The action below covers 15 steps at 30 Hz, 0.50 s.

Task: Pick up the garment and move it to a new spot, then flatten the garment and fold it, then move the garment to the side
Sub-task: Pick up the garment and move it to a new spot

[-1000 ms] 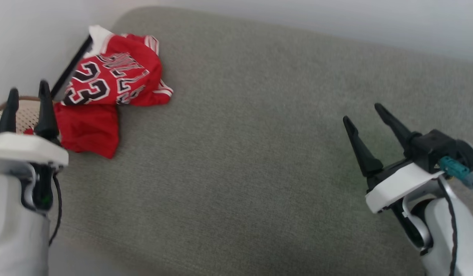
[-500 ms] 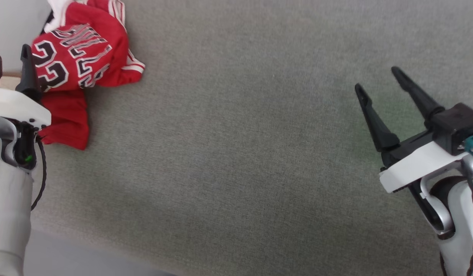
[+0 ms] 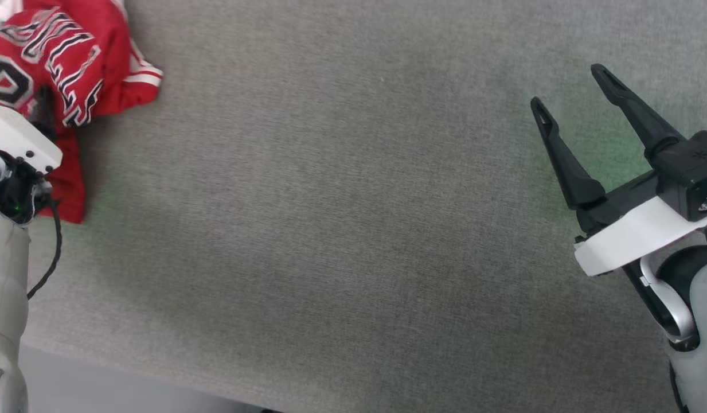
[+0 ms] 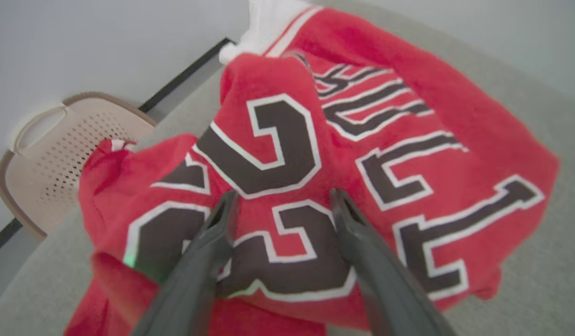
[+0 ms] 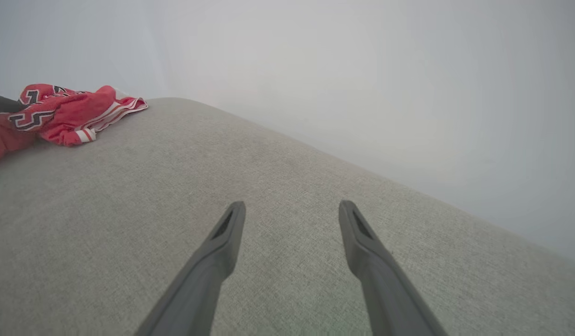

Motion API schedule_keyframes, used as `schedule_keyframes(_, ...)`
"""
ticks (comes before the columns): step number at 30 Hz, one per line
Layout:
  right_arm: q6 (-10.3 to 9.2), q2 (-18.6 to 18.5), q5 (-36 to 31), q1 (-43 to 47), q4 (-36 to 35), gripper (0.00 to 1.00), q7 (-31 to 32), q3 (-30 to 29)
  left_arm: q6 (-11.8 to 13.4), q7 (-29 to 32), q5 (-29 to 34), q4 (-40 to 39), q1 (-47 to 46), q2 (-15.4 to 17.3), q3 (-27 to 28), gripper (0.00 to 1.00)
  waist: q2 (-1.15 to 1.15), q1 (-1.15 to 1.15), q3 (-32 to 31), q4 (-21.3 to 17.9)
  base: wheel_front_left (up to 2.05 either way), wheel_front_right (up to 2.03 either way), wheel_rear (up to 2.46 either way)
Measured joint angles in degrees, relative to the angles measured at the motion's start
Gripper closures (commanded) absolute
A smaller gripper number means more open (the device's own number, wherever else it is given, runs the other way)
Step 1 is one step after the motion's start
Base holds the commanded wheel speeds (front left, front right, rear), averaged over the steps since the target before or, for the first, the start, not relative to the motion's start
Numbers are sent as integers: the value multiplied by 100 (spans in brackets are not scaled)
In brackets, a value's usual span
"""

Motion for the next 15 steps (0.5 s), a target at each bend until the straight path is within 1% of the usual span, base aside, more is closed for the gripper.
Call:
schedule_keyframes(5, 0, -38, -35, -77, -187, 0, 145, 10, 40, 814, -143, 83, -79, -44, 18, 0, 0, 0, 185, -74, 0, 0, 0)
schedule_keyframes(12, 0, -52, -56, -98, -318, 0, 269, 51, 67, 1722, -244, 75, -96, -22, -20, 0, 0, 0, 256, -124, 0, 0, 0)
schedule_keyframes(13, 1, -49, -56, -107, -331, 0, 292, 58, 111, 1816, -283, 74, -105, -18, -7, 0, 0, 0, 255, -131, 0, 0, 0)
schedule_keyframes(15, 0, -49, -57, -138, -353, 0, 314, 66, 119, 2089, -288, 60, -103, -21, -33, 0, 0, 0, 246, -143, 0, 0, 0)
